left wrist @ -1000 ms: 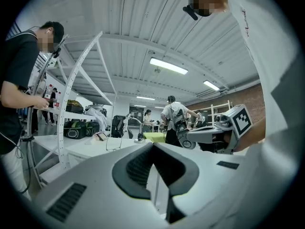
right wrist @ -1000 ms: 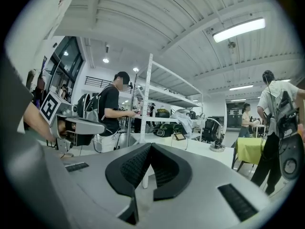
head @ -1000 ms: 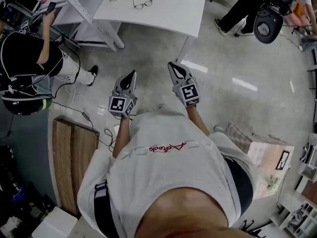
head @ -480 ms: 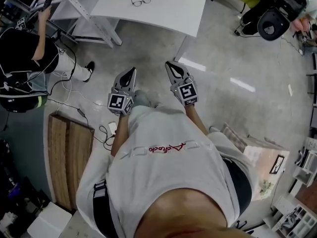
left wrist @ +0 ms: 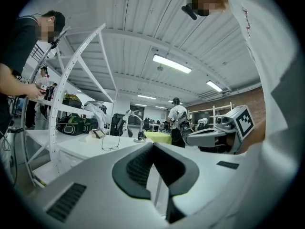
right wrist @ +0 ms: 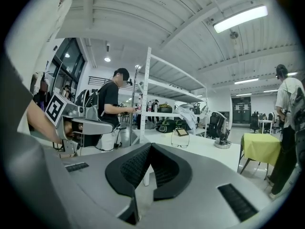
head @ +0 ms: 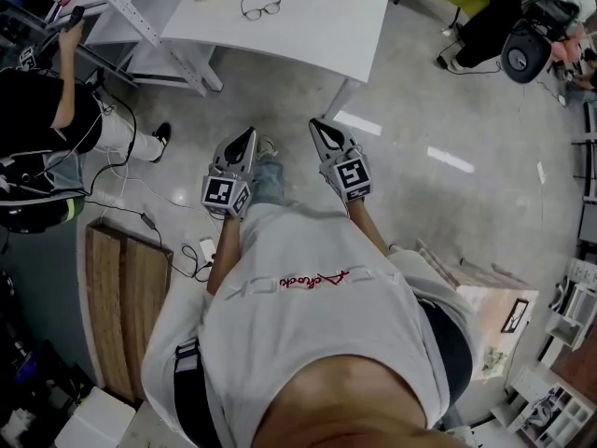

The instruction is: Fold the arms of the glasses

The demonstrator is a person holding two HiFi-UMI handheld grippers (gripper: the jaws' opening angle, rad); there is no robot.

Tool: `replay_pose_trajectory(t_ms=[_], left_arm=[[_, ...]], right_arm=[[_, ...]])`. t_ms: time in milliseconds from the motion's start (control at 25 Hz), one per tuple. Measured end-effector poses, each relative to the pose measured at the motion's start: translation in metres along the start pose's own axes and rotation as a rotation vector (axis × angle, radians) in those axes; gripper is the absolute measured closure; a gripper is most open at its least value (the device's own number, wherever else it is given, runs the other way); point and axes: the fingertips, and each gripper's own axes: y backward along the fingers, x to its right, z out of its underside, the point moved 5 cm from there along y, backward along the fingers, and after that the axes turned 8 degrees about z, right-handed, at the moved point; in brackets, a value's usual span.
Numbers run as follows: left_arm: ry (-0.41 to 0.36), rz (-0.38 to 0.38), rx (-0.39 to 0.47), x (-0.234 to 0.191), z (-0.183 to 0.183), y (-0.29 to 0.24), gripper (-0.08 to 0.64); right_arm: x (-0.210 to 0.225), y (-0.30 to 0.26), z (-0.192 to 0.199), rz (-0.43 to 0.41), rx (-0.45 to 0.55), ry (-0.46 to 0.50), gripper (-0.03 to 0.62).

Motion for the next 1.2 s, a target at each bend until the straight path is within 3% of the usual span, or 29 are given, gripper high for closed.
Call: replay_pose_trajectory(t_ms=[360, 760, 1200], left_arm=[[0.016, 0.031, 0.01, -0.071, -0.008, -0.057, 0.537], [0.006, 0.063, 0.031, -0.176, -0.045, -0.125, 0.537], [0.034, 0.092, 0.013, -0.265, -0.042, -0.165, 0.537]], right_arm=[[0.033, -0.078, -0.007, 0.013, -0.011, 0.007, 0.589], [0.076, -0.192, -0.044, 0.034, -0.005, 0.033, 0.589], [0.099, -0.282, -0.048, 0.056, -0.042, 0.051, 0.589]])
